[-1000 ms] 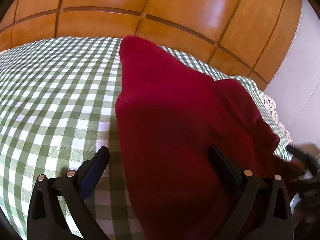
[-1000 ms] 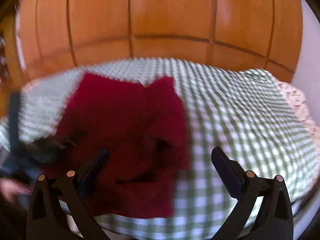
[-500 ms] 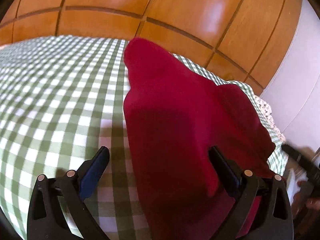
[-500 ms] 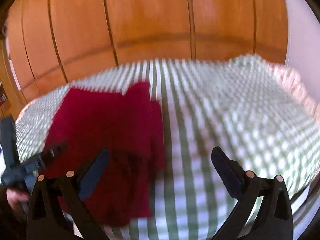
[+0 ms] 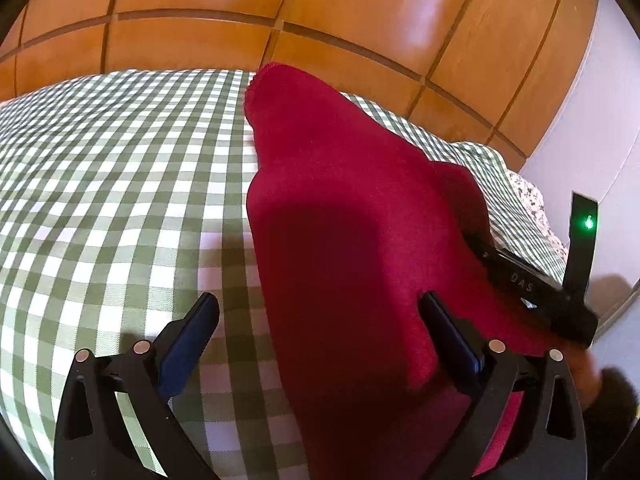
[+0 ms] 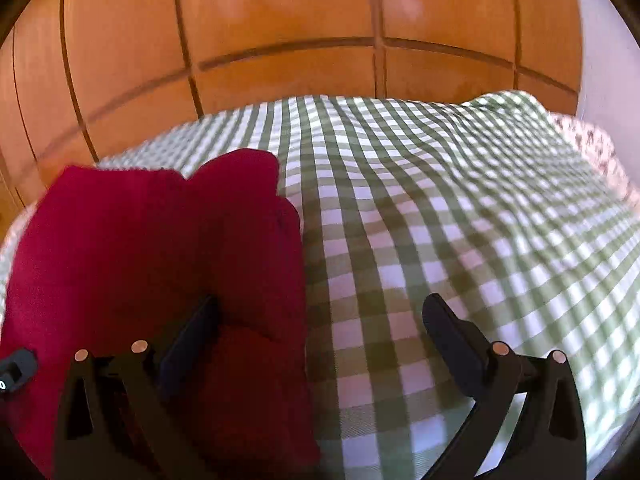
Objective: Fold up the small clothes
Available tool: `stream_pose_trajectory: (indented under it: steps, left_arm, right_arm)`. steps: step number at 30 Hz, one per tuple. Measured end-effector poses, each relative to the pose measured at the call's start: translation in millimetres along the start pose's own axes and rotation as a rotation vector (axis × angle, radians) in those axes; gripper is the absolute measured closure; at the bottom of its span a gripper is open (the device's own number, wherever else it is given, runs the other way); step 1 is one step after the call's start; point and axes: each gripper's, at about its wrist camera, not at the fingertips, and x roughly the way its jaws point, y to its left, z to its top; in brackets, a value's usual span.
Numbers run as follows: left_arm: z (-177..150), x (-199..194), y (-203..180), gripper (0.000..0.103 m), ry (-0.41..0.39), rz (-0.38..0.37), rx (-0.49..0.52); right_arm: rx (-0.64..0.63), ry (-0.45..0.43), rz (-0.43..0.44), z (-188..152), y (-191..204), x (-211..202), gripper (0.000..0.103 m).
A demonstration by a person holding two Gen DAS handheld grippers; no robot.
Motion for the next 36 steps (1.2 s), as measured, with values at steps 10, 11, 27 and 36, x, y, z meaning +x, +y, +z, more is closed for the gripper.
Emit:
stream_pose_trajectory:
  steps: [10, 11, 27, 36]
  left_arm:
    - [-2, 5, 4, 0.004, 0.017, -0.032, -0.011]
    - [-2, 5, 5, 0.004, 0.019, -0.033, -0.014]
    - [-4, -27, -1, 0.004, -0.058, -0.007, 0.02]
    - [16, -6, 15, 0.003, 0.044, 0.002, -0.017]
  right_arm:
    - [0.048, -0.016, 0.072, 3, -2, -7, 0.002]
    - [0.049, -0.017, 0.074, 3, -2, -7, 0.002]
    - [0.087, -0.028, 0.121, -1, -7, -7, 0.002]
    - [0.103, 0.042, 0.146, 7, -9, -4, 0.002]
